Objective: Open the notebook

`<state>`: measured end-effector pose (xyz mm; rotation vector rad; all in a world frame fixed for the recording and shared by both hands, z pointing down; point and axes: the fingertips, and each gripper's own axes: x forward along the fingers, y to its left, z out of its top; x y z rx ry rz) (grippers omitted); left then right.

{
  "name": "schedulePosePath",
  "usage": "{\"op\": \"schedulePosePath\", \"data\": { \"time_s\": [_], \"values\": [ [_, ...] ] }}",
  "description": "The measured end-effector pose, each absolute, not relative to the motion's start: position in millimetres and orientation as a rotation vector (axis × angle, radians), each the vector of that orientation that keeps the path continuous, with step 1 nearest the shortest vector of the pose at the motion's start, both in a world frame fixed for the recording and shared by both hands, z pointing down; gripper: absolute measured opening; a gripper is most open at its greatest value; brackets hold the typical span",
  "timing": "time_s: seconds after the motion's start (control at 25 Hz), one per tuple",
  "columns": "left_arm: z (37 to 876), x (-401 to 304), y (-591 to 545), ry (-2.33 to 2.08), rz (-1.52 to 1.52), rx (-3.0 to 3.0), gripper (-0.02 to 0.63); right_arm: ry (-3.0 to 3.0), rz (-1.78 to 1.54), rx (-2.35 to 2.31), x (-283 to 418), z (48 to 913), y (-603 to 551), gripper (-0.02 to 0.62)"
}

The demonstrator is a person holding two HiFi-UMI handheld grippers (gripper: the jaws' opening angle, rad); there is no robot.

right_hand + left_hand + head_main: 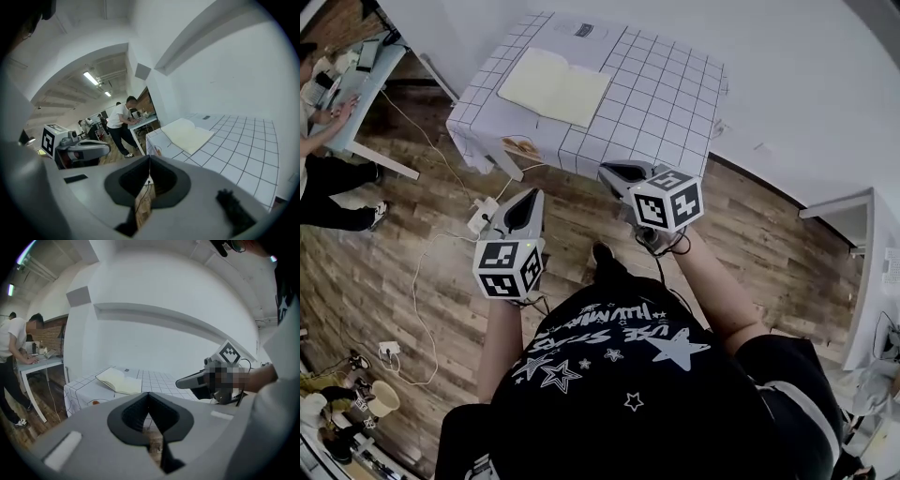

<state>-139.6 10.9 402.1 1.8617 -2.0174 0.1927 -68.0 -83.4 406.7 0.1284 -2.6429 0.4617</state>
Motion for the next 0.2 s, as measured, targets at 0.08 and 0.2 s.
{"op": "schedulePosePath", "data": {
  "time_s": [0.08,0.2],
  "values": [
    [397.5,-117.1,36.7,-2.032,0.198,1.876,0.009,-2.657,0.478,0.126,-43.8,403.9,-56.9,0.018],
    [393.8,-86.2,80.8,-2.047,0.201,1.901,0.009,-2.672,0.495,0.121,-9.8,402.9,-9.2,0.017]
  ]
}}
